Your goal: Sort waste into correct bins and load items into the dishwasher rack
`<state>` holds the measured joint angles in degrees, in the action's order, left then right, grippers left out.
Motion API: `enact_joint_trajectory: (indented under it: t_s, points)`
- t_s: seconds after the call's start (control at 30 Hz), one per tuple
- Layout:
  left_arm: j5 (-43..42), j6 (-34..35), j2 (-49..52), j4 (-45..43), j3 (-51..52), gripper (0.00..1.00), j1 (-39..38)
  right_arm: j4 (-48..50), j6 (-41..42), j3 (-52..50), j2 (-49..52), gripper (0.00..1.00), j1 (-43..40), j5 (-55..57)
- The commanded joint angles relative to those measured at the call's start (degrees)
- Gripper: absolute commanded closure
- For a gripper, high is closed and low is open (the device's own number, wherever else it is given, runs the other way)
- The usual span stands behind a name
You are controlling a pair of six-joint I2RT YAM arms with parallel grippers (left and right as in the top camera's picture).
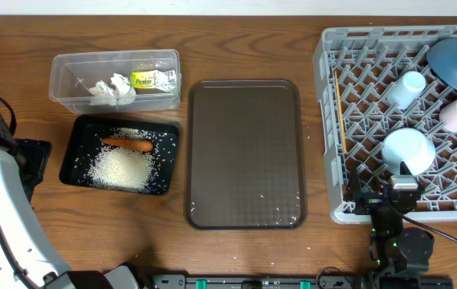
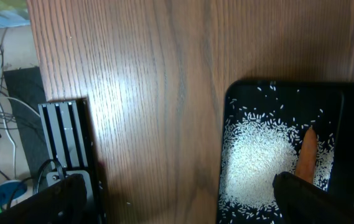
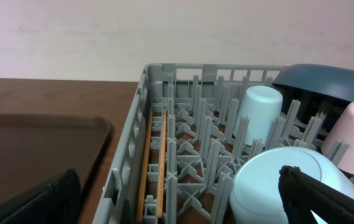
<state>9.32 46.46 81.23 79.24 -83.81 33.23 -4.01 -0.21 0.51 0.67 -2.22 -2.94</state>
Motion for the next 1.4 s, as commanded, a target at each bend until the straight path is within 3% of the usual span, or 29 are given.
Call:
enact_joint_trajectory:
  t_s: [0.0,0.47,0.63,0.8,0.97,1.1,1.23,1.37]
  points:
    - [0.3,-0.4,0.2,0.2,-0.1,0.02,0.2,-0.1,1.0,-0.2,-0.4,0.01,0.0,0.6]
    - [0.3,-0.4,0.2,-1.4,-0.1,0.02,0.2,-0.1,1.0,-0.2,-0.4,0.01,0.0,0.6]
    - [1.6,-0.6,-1.4,2.1,0.1,0.02,-0.1,-0.1,1.0,-0.2,-0.4,0.01,0.0,0.6]
    - [0.9,-1.5,-7.6,2.1,6.9,0.02,-2.4,-0.1,1.0,-0.2,-0.4,0.01,0.0,0.6]
    - [-4.0,-0.9,-18.6,-6.3,21.3,0.02,-10.3,-0.1,1.0,-0.2,-0.4,0.01,0.0,0.6]
    - [-5.7,-0.1,-29.2,-20.0,32.8,0.02,-19.4,-0.1,1.0,-0.2,-0.4,0.01,0.0,0.6]
    - [-6.4,-11.8,-41.3,-34.3,44.0,0.02,-28.6,-0.1,1.0,-0.2,-0.4,0.01,0.0,0.6]
    - [-6.4,-22.1,-52.1,-43.0,52.9,0.02,-33.9,-0.1,1.0,-0.2,-0.4,0.01,0.0,0.6]
